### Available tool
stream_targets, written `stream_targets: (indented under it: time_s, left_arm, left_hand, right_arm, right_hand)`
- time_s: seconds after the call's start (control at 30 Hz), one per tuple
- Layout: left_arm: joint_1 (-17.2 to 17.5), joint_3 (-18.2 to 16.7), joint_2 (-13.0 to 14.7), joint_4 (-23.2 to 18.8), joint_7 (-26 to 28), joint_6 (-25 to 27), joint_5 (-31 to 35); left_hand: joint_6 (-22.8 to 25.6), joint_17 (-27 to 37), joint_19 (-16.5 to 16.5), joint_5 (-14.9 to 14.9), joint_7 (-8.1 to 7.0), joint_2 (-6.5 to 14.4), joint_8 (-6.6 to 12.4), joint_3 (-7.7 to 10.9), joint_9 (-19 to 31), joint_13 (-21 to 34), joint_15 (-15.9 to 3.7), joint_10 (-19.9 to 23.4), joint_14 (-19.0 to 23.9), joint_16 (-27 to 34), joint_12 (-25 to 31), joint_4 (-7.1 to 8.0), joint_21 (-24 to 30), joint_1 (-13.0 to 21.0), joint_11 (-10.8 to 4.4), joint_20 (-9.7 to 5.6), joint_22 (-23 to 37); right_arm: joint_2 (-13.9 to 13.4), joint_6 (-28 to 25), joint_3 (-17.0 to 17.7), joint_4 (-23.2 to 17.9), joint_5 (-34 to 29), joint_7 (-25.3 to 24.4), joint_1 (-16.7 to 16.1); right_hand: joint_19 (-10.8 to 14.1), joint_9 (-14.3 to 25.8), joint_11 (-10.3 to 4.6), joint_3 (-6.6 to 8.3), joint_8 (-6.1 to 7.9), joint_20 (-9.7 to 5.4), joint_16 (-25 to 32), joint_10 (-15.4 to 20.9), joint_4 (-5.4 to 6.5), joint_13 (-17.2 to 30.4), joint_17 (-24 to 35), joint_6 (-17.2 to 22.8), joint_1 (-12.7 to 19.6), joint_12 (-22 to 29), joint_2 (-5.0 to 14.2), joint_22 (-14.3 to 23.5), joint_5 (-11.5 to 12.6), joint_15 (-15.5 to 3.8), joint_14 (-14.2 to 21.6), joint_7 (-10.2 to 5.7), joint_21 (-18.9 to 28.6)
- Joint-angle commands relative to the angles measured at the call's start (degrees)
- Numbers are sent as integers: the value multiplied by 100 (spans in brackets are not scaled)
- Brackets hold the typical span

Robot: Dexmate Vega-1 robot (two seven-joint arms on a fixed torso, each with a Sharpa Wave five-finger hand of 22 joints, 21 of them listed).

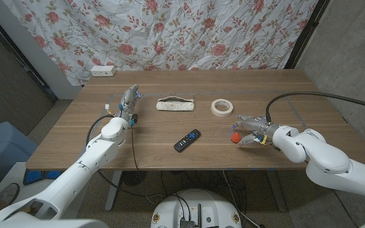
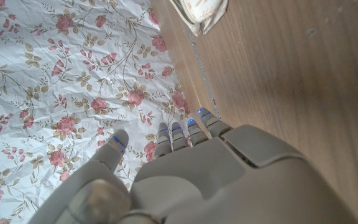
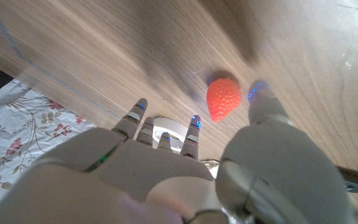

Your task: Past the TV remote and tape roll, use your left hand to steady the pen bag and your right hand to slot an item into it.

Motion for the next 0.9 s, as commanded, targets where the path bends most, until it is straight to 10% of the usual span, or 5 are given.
stream_targets:
  time_s: [0.03, 0.9]
  left_arm:
    - [-27, 27, -18, 47, -15, 3, -7]
    - [-13, 49, -8, 32, -11, 21, 3]
  left_hand:
    - [48, 24, 71, 29, 11, 418, -5, 43, 11, 16, -78, 30, 57, -20, -10, 3, -21, -36, -22, -65, 11]
    - [43, 22, 83, 28, 8, 416, -9, 58, 12, 17, -72, 30, 57, -26, -18, 6, -29, -34, -16, -51, 11]
  right_arm:
    - [170, 32, -90, 159, -53, 28, 83]
    - [268, 147, -74, 308, -2, -511, -28]
  right_hand:
    - [51, 45, -24, 49, 83, -5, 28, 27, -13, 17, 34, 124, 27, 29, 26, 22, 39, 12, 27, 6, 36]
    - [295, 216, -135, 73, 736, -97, 145, 339, 60, 7, 100, 1140, 202, 91, 118, 21, -3, -133, 224, -144, 72]
